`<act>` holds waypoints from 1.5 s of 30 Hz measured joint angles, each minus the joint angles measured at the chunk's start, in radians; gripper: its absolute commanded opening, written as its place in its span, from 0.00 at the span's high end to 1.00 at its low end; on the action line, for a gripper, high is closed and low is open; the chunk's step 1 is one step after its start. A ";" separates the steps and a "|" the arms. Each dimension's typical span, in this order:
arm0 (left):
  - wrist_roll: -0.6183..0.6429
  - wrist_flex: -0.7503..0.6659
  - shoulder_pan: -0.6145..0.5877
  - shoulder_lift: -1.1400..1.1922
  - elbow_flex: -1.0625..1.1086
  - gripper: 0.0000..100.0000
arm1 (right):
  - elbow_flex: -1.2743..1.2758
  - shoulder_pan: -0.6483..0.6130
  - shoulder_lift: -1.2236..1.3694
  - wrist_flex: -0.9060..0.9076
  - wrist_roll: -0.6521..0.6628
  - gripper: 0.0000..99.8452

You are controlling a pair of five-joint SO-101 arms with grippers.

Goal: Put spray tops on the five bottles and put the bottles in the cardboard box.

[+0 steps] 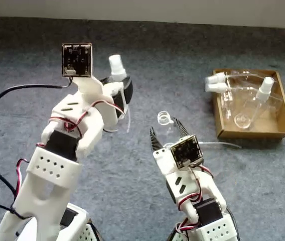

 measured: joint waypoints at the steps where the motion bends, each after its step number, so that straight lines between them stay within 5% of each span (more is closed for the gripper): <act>1: -0.014 -0.020 0.015 -0.021 0.000 0.99 | 0.000 0.000 0.000 -0.012 0.000 0.87; 8: -0.181 -0.167 0.051 -0.114 0.000 0.99 | 0.000 0.000 0.000 -0.074 0.000 0.87; 20: -0.190 -0.236 0.186 -0.201 0.000 0.99 | 0.000 0.000 0.000 -0.147 0.000 0.87; 28: -0.198 -0.411 0.216 -0.201 0.000 0.99 | 0.000 0.000 0.000 -0.160 -0.078 0.87; 45: -0.198 -0.425 0.341 -0.204 0.000 0.99 | 0.000 0.000 0.000 -0.158 -0.101 0.87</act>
